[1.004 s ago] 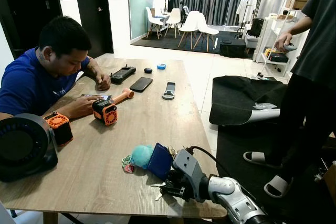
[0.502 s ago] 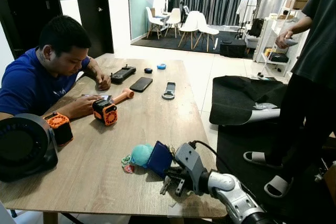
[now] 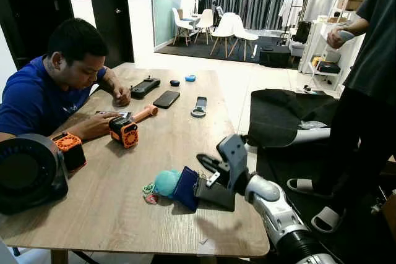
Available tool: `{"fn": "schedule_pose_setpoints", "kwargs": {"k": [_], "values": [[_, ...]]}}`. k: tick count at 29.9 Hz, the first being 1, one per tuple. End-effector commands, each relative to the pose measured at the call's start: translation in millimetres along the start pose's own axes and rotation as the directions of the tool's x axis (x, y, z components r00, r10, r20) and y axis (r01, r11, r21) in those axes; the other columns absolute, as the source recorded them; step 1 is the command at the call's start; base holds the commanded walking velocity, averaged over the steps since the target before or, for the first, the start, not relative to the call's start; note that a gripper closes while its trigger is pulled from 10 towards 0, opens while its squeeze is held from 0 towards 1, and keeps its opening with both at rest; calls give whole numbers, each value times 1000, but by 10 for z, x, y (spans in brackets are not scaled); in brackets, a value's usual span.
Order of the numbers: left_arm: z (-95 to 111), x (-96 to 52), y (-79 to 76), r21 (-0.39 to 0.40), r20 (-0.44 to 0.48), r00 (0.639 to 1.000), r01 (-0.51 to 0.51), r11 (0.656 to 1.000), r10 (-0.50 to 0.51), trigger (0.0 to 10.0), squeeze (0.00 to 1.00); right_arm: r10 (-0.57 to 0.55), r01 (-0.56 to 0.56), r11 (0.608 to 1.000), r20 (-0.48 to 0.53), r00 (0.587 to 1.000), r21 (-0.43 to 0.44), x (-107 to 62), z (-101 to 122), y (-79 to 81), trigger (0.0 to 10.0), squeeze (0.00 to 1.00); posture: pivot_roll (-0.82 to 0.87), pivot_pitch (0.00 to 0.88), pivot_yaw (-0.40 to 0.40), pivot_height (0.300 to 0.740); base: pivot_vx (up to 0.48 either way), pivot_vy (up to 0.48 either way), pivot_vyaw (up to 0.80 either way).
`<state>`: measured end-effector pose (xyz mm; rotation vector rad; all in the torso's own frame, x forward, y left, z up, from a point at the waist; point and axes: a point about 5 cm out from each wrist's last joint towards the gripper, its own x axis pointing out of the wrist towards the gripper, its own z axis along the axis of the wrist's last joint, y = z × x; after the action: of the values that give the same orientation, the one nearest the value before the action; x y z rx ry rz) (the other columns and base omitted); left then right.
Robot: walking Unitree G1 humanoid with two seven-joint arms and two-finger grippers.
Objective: Hang keys on a hook
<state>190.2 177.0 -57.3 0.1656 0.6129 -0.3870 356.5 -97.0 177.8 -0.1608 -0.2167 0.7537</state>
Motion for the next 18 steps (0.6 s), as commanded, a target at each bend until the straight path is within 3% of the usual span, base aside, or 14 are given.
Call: {"fn": "schedule_pose_setpoints", "kwargs": {"k": [1, 4, 5, 7, 8, 9, 10, 12, 13, 14, 15, 16, 17, 18], "values": [[-35, -36, 44, 20, -13, 1000, -3, 1000, 3, 10000, 0, -9, 9, 1000, 44, 999, -6, 25, 101, -25, 0, 0, 57, 36, -18, 740, 0, 0, 0], [-36, -39, 42, 22, -12, 1000, -1, 1000, 1, 10000, 0, -4, 4, 1000, 54, 999, -11, 39, 133, -22, 0, 0, 55, 38, -15, 740, 0, 0, 0], [-36, -39, 41, 23, -12, 1000, 0, 1000, 0, 10000, 0, 11, -10, 1000, 35, 999, -16, 35, 102, -2, 627, 0, 55, 38, -15, 740, 0, 0, 0], [-36, -39, 39, 23, -12, 1000, 1, 1000, 0, 10000, 0, 21, -21, 1000, 21, 1000, -20, 30, 78, 13, 627, 0, 55, 39, -16, 740, 0, 0, 0], [-36, -39, 37, 24, -12, 1000, 2, 1000, -2, 10000, 0, 31, -31, 999, -12, 999, -24, 7, 8, 39, 4078, 0, 56, 38, -17, 740, 0, 0, 0], [-36, -39, 37, 24, -12, 1000, 2, 1000, -2, 10000, 0, 31, -31, 999, -12, 999, -24, 7, 8, 39, 4078, 0, 56, 38, -17, 740, 0, 0, 0], [-36, -39, 34, 24, -12, 1000, 2, 1000, -2, 10000, 0, 26, -27, 999, -65, 998, -18, -33, -99, 66, 10000, 0, 56, 40, -18, 740, 0, 0, 0], [-37, -41, 29, 24, -11, 1000, 3, 1000, -3, 10000, 0, 24, -23, 1000, -151, 988, 3, -124, -294, 141, 10000, 0, 56, 41, -18, 740, 0, 0, 0], [-40, -42, 27, 24, -11, 1000, 4, 1000, -4, 10000, 0, 28, -26, 1000, -177, 984, 14, -164, -362, 186, 10000, 286, 55, 43, -17, 740, 0, 0, 0], [-40, -42, 27, 24, -11, 1000, 4, 1000, -4, 10000, 0, 28, -26, 1000, -177, 984, 14, -164, -362, 186, 10000, 286, 55, 43, -17, 740, 0, 0, 0], [-42, -43, 24, 25, -12, 1000, 5, 1000, -5, 10000, 0, 39, -34, 999, -196, 980, 27, -205, -419, 237, 10000, 722, 55, 43, -17, 740, 0, 0, 0], [-42, -43, 24, 25, -12, 1000, 5, 1000, -5, 10000, 0, 39, -34, 999, -196, 980, 27, -205, -419, 237, 10000, 722, 55, 43, -17, 740, 0, 0, 0], [-43, -44, 22, 25, -13, 1000, 6, 1000, -6, 10000, 0, 45, -39, 999, -207, 977, 35, -230, -450, 268, 10000, 1000, 55, 43, -17, 740, 0, 0, 0], [-45, -45, 22, 26, -14, 1000, 7, 1000, -7, 10000, 0, 48, -39, 998, -222, 974, 46, -268, -492, 307, 10000, 1000, 53, 45, -16, 740, 0, 0, 0]]}}
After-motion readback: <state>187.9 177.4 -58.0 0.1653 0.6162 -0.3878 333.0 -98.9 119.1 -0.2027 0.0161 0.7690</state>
